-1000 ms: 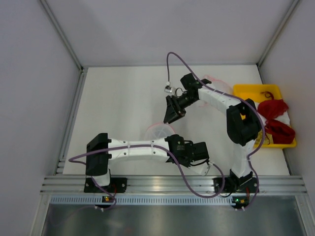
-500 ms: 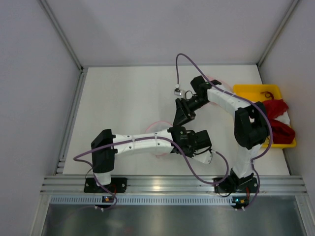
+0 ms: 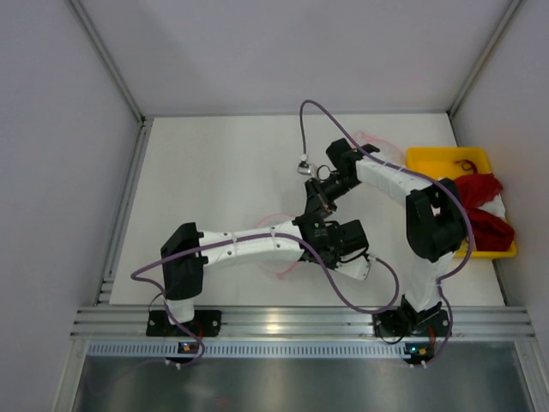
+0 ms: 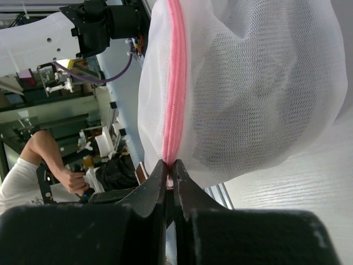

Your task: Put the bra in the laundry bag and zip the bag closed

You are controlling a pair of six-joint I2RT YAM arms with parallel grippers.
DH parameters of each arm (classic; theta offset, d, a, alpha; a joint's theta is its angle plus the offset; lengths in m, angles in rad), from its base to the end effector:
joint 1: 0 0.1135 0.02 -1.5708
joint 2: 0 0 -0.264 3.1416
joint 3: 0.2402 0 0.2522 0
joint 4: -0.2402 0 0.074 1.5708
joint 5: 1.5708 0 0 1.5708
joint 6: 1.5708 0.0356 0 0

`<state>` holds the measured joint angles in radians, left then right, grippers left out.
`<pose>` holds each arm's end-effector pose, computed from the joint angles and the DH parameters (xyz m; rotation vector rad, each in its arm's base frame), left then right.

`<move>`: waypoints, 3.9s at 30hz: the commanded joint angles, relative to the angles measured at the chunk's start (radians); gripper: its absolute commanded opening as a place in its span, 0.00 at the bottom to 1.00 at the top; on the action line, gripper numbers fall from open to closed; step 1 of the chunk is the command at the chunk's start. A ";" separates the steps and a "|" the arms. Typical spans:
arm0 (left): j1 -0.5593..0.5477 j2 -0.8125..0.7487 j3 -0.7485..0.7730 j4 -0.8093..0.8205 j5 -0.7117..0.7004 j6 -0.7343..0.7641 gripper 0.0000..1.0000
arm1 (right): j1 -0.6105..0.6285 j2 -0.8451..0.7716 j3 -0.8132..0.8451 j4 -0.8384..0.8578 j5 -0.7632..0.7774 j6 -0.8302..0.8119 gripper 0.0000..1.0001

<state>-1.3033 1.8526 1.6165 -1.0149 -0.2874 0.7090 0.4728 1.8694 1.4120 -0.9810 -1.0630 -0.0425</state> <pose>0.1101 -0.3634 0.2655 2.2829 1.5219 0.2500 0.3028 0.1898 0.2210 0.7651 -2.5036 -1.5395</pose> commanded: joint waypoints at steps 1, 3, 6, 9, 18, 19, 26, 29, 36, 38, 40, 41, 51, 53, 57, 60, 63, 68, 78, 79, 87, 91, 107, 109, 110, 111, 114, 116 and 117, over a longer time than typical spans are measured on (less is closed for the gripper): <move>-0.016 -0.038 0.005 0.007 0.036 -0.005 0.00 | -0.005 0.010 0.076 0.042 -0.012 0.010 0.00; -0.033 -0.052 -0.004 0.006 0.040 -0.011 0.00 | -0.011 0.017 0.090 0.076 -0.005 0.027 0.00; -0.059 -0.066 -0.027 -0.001 0.045 -0.023 0.00 | -0.022 0.040 0.128 0.097 0.003 0.036 0.00; -0.094 -0.076 -0.040 -0.013 0.056 -0.042 0.00 | -0.030 0.071 0.185 0.094 0.011 0.036 0.00; -0.140 -0.093 -0.061 -0.051 0.079 -0.089 0.00 | -0.033 0.111 0.235 0.099 0.006 0.036 0.00; -0.139 -0.093 -0.061 -0.050 0.068 -0.089 0.00 | -0.030 0.108 0.231 0.097 0.002 0.036 0.00; -0.102 -0.047 -0.024 -0.050 0.011 -0.083 0.00 | -0.039 0.033 0.187 0.048 0.076 0.018 0.68; -0.088 -0.024 -0.007 -0.050 -0.013 -0.086 0.00 | -0.056 -0.024 0.124 0.015 0.109 -0.023 0.71; -0.057 0.014 0.036 -0.048 -0.015 -0.079 0.00 | -0.068 -0.133 -0.013 0.015 0.179 -0.043 0.89; -0.053 0.022 0.042 -0.050 -0.015 -0.079 0.00 | -0.071 -0.148 -0.016 0.018 0.221 -0.042 0.93; -0.053 0.023 0.046 -0.048 -0.016 -0.079 0.00 | -0.089 -0.156 -0.022 0.019 0.225 -0.025 0.93; -0.051 0.025 0.048 -0.048 -0.022 -0.080 0.00 | -0.094 -0.161 -0.027 0.022 0.224 -0.008 0.93; -0.033 0.051 0.074 -0.034 -0.019 -0.082 0.00 | -0.102 -0.190 -0.209 0.200 -0.011 0.162 0.70; -0.033 0.056 0.077 -0.031 -0.018 -0.079 0.00 | -0.094 -0.170 -0.194 0.199 -0.025 0.165 0.61; -0.033 0.062 0.080 -0.027 -0.016 -0.080 0.00 | -0.057 -0.136 -0.171 0.200 -0.029 0.164 0.53; -0.033 0.060 0.079 -0.028 -0.010 -0.083 0.00 | -0.024 -0.107 -0.153 0.196 -0.031 0.153 0.36; -0.034 0.045 0.072 -0.031 0.013 -0.086 0.00 | -0.016 -0.079 -0.122 0.176 -0.015 0.133 0.12; -0.045 0.011 0.023 -0.033 0.036 -0.105 0.00 | -0.025 -0.059 -0.076 0.176 0.011 0.118 0.00; -0.085 -0.078 -0.127 -0.033 0.184 -0.192 0.00 | -0.049 0.004 0.073 0.134 0.044 0.052 0.00; -0.086 -0.079 -0.133 -0.033 0.189 -0.197 0.00 | -0.049 0.007 0.080 0.131 0.047 0.017 0.00; -0.086 -0.112 -0.159 -0.033 0.238 -0.227 0.00 | -0.049 0.023 0.107 0.090 0.086 -0.042 0.00; -0.086 -0.127 -0.194 -0.033 0.264 -0.237 0.00 | -0.051 0.027 0.116 0.073 0.090 -0.069 0.00; 0.097 -0.230 0.022 -0.030 0.267 -0.258 0.68 | -0.046 -0.003 -0.001 0.150 0.055 -0.050 0.00; 0.155 -0.234 0.043 -0.030 0.319 -0.295 0.76 | -0.046 -0.003 -0.019 0.168 0.061 -0.042 0.00; 0.176 -0.233 0.055 -0.028 0.333 -0.315 0.76 | -0.046 0.002 -0.025 0.174 0.063 -0.037 0.00; 0.197 -0.230 0.069 -0.028 0.350 -0.342 0.77 | -0.048 0.002 -0.030 0.180 0.061 -0.028 0.00; 0.289 -0.234 0.092 -0.001 0.431 -0.440 0.77 | -0.046 0.007 -0.044 0.200 0.052 -0.008 0.01; 0.378 -0.248 0.063 0.047 0.510 -0.505 0.78 | -0.048 0.007 -0.056 0.222 0.067 0.004 0.16; 0.412 -0.253 0.050 0.059 0.536 -0.525 0.78 | -0.048 0.010 -0.059 0.220 0.086 0.006 0.31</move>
<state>-0.9783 1.6463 1.6752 -1.0172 0.1177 0.3103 0.4290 1.8938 1.3594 -0.8295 -0.9955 -0.0414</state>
